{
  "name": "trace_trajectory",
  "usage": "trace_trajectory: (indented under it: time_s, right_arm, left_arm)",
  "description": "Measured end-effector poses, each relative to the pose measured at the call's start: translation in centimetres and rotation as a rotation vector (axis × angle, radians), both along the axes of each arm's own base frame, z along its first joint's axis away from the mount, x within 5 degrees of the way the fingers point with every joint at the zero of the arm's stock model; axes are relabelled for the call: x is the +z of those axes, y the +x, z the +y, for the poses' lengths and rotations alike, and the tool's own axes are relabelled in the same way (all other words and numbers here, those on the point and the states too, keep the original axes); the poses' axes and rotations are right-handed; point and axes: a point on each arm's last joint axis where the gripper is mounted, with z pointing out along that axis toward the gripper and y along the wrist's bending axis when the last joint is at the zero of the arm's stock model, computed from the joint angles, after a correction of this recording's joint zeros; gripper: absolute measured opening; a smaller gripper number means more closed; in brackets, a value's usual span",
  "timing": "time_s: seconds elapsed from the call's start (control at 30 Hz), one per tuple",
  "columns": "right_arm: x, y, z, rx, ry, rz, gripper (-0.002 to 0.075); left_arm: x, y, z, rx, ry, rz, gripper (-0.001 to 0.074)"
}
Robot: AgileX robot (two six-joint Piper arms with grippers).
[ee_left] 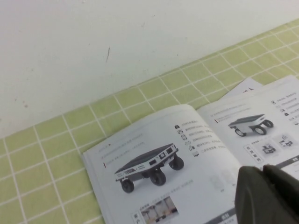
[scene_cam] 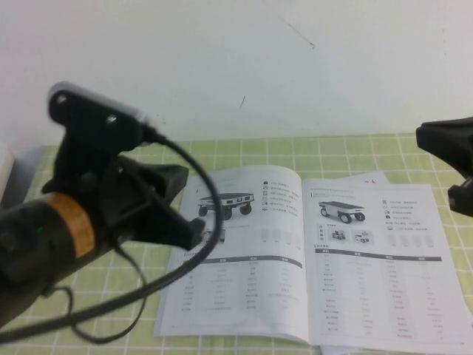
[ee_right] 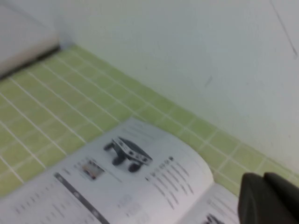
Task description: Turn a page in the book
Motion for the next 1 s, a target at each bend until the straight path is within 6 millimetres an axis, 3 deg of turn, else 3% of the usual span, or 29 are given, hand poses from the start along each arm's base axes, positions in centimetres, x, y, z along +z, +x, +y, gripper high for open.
trace_trajectory:
  time_s: [0.17,0.3,0.47,0.73,1.0]
  right_arm:
    - [-0.1,-3.5,0.1,0.059,0.138,-0.127,-0.0003]
    - [-1.2,-6.0,-0.1,0.12,0.124,-0.2,-0.0003]
    - [-0.6,-8.3,0.2,0.221,0.161,-0.27,-0.0003]
    - [-0.3,-8.9,0.3,0.253,0.175,-0.288,-0.0003]
    - [-0.3,-8.9,0.3,0.253,0.175,-0.288,-0.0003]
  left_arm:
    - [-0.8,-3.7,2.7,0.011,-0.034,-0.02,-0.0004]
    - [-1.7,-6.3,4.7,0.022,-0.025,-0.044,-0.0004]
    - [-2.7,-8.9,7.2,0.063,0.021,-0.075,-0.0004]
    - [-4.1,-11.5,10.6,0.194,0.122,-0.016,-0.0004]
    - [-5.2,-12.0,11.7,0.279,0.212,0.105,-0.0004]
